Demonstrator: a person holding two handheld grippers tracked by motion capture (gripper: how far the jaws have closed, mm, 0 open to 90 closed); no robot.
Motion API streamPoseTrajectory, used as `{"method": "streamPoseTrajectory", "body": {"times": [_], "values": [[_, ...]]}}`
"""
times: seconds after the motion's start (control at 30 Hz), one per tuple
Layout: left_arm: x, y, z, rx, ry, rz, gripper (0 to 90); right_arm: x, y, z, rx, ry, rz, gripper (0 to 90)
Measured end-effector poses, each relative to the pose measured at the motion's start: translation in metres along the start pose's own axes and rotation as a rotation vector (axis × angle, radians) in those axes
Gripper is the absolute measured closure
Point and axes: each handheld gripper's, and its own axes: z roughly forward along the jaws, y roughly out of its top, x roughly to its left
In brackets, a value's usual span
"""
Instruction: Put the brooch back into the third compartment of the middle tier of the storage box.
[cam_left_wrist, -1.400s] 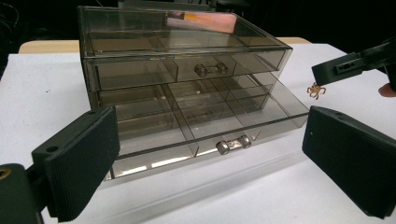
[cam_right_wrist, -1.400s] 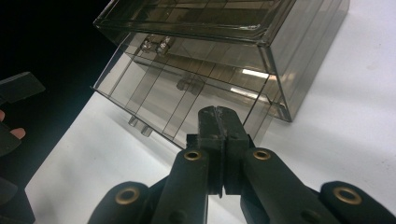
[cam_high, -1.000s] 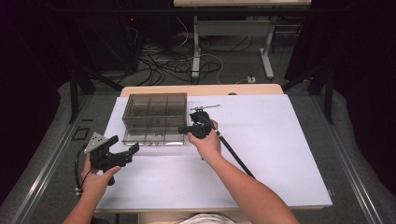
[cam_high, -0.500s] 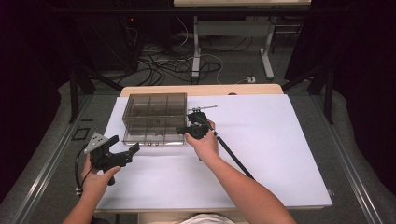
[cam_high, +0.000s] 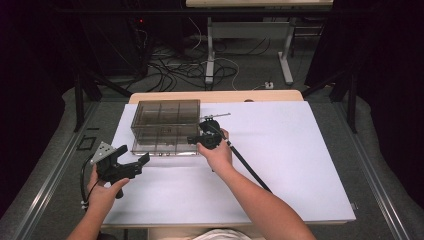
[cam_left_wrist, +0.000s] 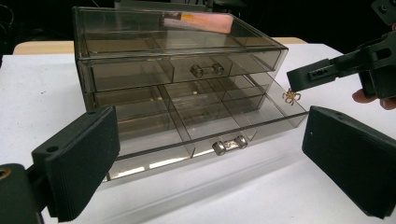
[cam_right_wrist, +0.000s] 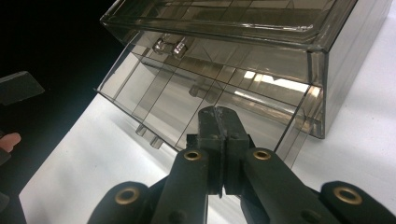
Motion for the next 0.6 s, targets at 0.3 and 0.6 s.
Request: {"method": "streamPoseTrajectory", "body": {"times": [0.3, 0.6], "values": [[-0.0004, 0.0000, 0.0003, -0.001, -0.001, -0.001, 4.4, 0.0004, -0.0005, 0.0013, -0.004, 0.002, 0.002, 89.3], [-0.0003, -0.0001, 0.0005, -0.002, -0.002, -0.001, 4.4, 0.0002, -0.0006, 0.0020, -0.012, 0.001, -0.014, 83.5]]}}
